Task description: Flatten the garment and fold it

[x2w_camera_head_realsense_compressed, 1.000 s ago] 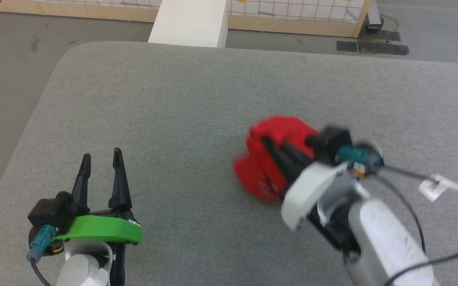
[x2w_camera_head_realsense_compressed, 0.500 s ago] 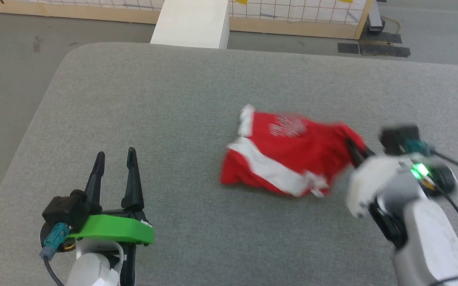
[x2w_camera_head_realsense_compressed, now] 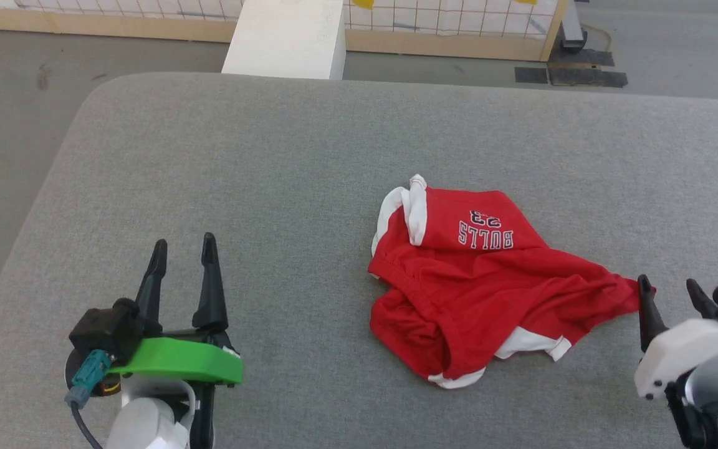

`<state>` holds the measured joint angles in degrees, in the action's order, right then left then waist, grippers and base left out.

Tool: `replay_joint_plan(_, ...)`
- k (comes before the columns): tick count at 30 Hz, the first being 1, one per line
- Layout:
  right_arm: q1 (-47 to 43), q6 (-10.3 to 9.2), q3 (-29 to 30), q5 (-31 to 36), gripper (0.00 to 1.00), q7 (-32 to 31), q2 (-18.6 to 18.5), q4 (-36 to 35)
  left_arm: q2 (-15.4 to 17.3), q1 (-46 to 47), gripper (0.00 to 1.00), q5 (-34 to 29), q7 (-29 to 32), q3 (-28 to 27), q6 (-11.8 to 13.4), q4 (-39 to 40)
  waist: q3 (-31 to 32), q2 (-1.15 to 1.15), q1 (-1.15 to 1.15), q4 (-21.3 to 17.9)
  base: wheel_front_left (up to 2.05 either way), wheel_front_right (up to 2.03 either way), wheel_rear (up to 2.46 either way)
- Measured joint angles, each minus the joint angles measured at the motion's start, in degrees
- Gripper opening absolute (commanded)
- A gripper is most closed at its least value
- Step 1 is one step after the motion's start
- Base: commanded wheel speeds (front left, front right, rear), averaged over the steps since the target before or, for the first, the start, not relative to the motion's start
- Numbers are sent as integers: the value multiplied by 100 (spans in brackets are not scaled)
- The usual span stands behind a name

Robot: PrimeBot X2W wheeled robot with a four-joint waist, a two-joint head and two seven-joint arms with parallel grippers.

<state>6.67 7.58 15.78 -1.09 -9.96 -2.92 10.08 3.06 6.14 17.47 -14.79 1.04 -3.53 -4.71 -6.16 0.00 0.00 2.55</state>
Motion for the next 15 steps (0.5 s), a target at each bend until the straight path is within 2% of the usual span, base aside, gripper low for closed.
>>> replay_joint_plan(4, -378, 0, -212, -232, 100, 377, 2, -377, 0, -1, 100, -10, 0, 107, -46, -21, 53, 0, 0, -18, 0, 0, 0)
replay_joint_plan(7, -609, 0, -369, -339, 100, 604, 3, -581, 1, -6, 100, -30, 0, 401, -122, -83, 94, 0, 0, -33, 0, 0, 0)
replay_joint_plan(11, -811, 0, -559, -363, 100, 702, 5, -744, 0, 10, 100, -41, 37, 1430, -297, -371, 117, 0, 0, -43, 0, 0, 0)
replay_joint_plan(15, -822, 0, -694, -393, 100, 692, 4, -782, -14, 195, 100, 231, 552, 2594, -352, -762, 109, 0, 0, -93, 0, 0, 0)
